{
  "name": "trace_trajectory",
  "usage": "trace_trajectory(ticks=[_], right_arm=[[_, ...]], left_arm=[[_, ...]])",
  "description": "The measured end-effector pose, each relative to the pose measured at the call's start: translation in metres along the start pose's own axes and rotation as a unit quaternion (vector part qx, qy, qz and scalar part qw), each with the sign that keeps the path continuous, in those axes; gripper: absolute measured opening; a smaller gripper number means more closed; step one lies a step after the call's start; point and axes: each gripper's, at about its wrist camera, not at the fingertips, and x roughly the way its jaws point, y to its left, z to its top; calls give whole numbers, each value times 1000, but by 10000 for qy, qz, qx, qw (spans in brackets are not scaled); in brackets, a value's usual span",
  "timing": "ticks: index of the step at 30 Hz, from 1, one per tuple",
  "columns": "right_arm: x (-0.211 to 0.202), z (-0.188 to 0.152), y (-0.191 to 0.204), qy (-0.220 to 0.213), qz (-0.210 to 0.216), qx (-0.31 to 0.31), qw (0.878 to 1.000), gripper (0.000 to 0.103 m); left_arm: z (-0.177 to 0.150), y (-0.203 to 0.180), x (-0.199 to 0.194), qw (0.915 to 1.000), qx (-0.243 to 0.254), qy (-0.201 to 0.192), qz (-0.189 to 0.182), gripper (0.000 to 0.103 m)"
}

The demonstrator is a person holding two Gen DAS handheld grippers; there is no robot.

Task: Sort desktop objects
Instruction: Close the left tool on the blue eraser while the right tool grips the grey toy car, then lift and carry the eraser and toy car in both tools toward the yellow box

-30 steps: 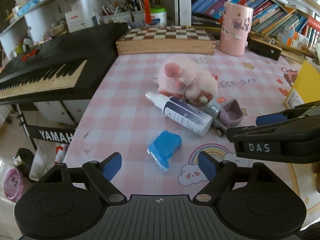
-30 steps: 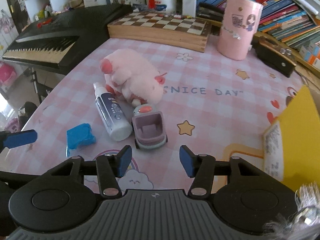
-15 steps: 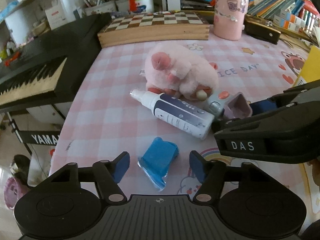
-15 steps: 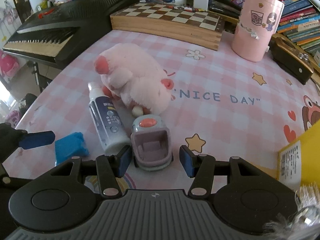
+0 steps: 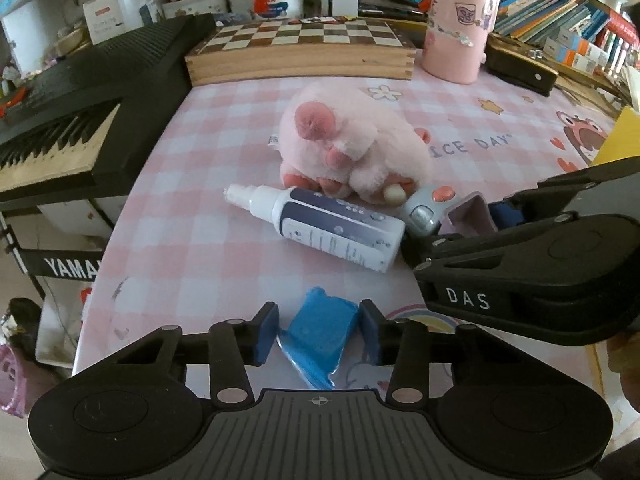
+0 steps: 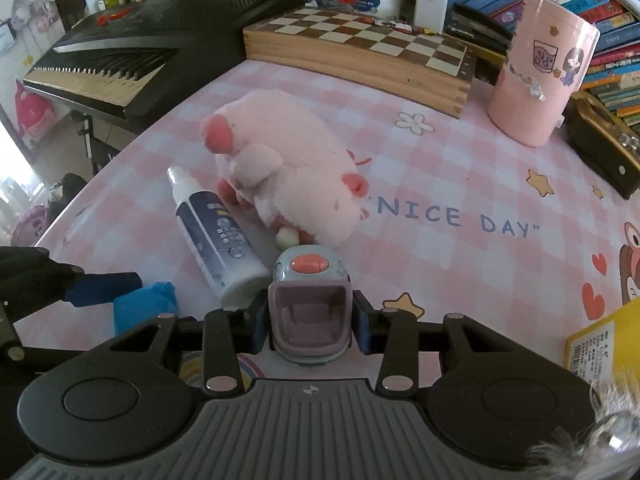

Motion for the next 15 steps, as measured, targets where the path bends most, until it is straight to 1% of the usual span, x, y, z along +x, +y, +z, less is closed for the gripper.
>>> trace_trajectory(ticks=[3, 10, 15], right_arm=[[-12, -3, 1, -117, -45, -74, 9999, 38], [-49, -7, 2, -363, -220, 75, 9991, 38], [-85, -17, 10, -679, -449, 174, 9965, 38]], left_arm=[[-1, 1, -6, 9999, -88, -40, -116, 36], [-6, 3, -44, 9975, -152, -619, -290, 34], [-16, 4, -76, 9936, -207, -1008, -461, 34]])
